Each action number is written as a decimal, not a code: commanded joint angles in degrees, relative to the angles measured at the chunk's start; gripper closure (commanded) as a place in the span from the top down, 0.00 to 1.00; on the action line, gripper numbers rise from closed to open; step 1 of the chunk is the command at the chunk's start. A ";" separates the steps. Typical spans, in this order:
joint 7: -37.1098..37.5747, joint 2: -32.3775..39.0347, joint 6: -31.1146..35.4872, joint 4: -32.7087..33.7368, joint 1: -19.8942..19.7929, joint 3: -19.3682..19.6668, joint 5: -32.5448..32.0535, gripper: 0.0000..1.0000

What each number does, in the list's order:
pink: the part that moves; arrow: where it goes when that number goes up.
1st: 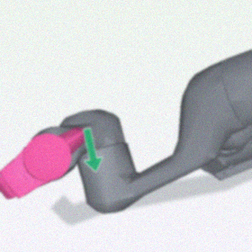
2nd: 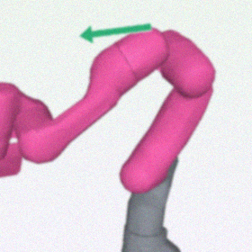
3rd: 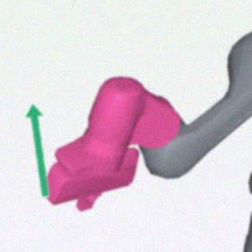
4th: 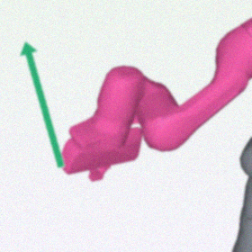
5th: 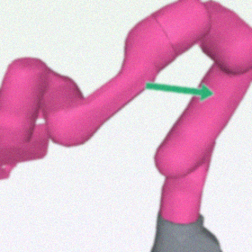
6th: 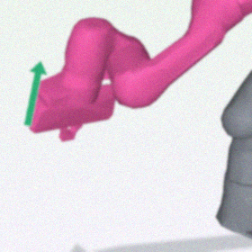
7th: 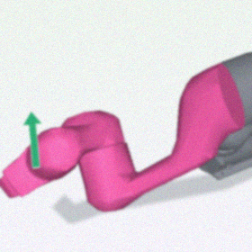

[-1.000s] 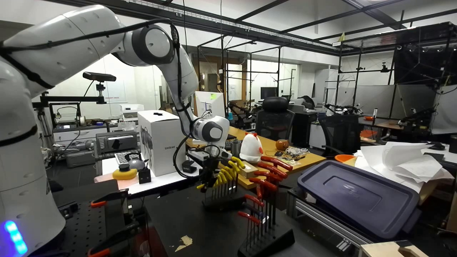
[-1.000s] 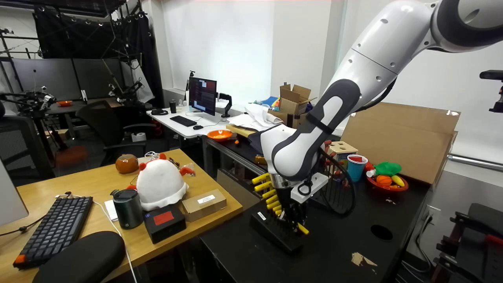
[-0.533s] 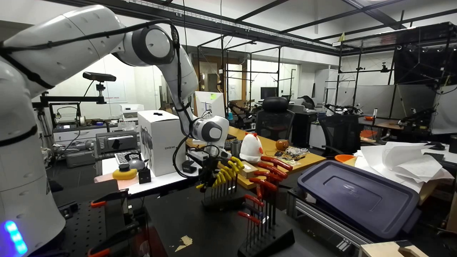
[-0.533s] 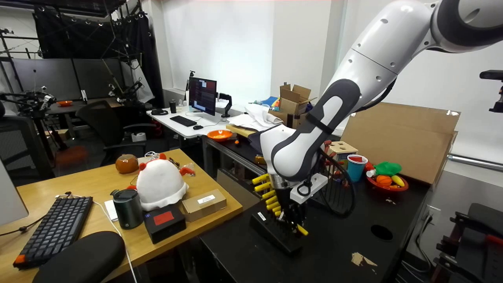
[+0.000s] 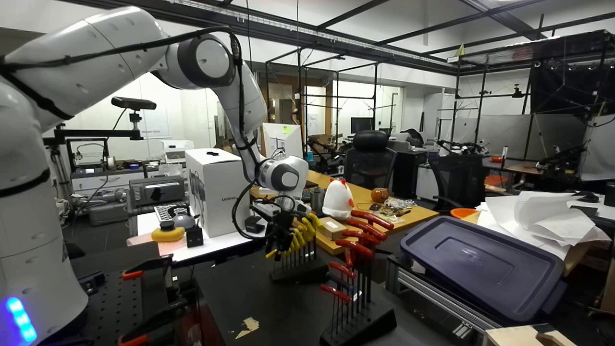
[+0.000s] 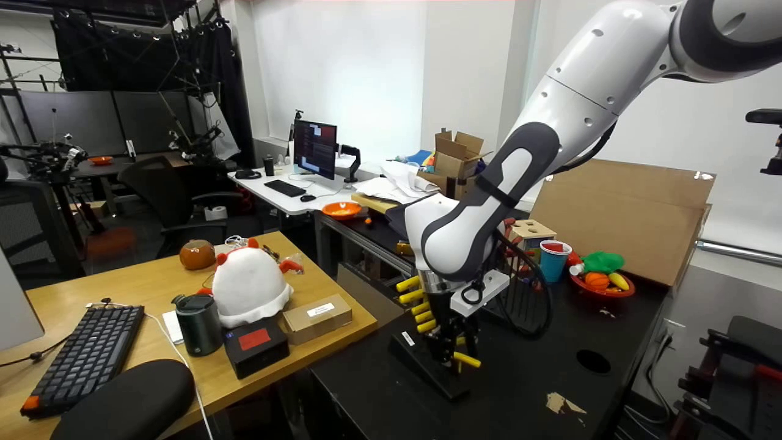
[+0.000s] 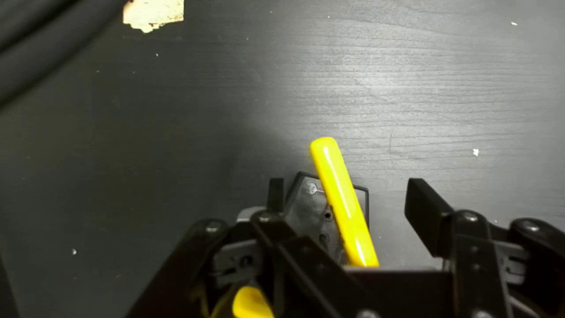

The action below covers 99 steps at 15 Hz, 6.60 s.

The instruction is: Remove two yellow wrenches from the stand.

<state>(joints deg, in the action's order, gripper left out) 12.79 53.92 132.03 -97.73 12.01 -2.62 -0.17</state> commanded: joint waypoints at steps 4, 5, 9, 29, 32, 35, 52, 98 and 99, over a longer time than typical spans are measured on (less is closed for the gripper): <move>-0.02 -0.34 3.40 -0.63 -1.80 -1.56 4.85 1.00; 0.01 -0.27 3.87 -0.59 -2.01 -1.75 5.74 1.00; -0.49 -0.31 6.60 -1.36 -3.37 -2.74 8.87 1.00; -13.97 -5.02 10.42 -8.29 -6.28 -3.40 5.19 1.00; -16.30 -5.30 10.48 -8.66 -6.69 -4.19 4.63 1.00; -18.08 -5.53 10.66 -9.18 -7.12 -4.68 4.37 1.00; -6.50 -10.15 26.03 -21.01 -3.26 -1.19 4.81 1.00; -4.35 -11.32 28.60 -21.78 0.30 0.68 3.46 0.04; -3.97 -11.62 28.67 -22.01 0.76 1.05 3.40 0.04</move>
<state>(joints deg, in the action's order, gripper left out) 6.24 45.59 160.80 -117.49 10.79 -3.04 4.26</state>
